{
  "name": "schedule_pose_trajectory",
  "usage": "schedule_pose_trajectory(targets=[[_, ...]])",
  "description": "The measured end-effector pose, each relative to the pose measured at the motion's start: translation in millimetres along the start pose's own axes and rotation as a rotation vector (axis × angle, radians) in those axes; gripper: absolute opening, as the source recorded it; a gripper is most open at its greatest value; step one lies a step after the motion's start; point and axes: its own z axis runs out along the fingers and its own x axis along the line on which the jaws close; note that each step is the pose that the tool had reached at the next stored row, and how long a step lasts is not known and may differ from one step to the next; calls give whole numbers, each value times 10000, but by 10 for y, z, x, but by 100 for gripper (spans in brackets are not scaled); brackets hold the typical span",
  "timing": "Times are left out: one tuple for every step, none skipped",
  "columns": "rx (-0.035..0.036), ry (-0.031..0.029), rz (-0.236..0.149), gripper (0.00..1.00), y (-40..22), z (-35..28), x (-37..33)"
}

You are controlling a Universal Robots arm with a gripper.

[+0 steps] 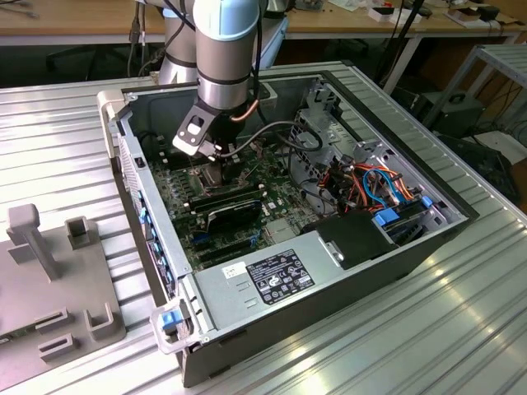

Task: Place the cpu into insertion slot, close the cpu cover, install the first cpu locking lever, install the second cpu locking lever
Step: 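Place the cpu into insertion slot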

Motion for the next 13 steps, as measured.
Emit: schedule_pose_trajectory(targets=[[1, 0, -1, 54, 0, 3, 0], [-1, 1, -1, 54, 0, 7, 0], [0, 1, -1, 54, 0, 12, 0], [2, 0, -1, 54, -1, 14, 0], [3, -1, -1, 54, -1, 16, -1], [3, 1, -1, 54, -1, 18, -1], [2, 1, -1, 54, -1, 21, -1], [3, 1, -1, 54, -2, 22, -1], [3, 1, -1, 54, -2, 23, -2], [3, 1, -1, 54, -2, 24, -3], [3, 2, -1, 54, -1, 26, -3], [3, 2, -1, 54, -1, 26, -4], [2, 2, -1, 54, -1, 26, -6]])
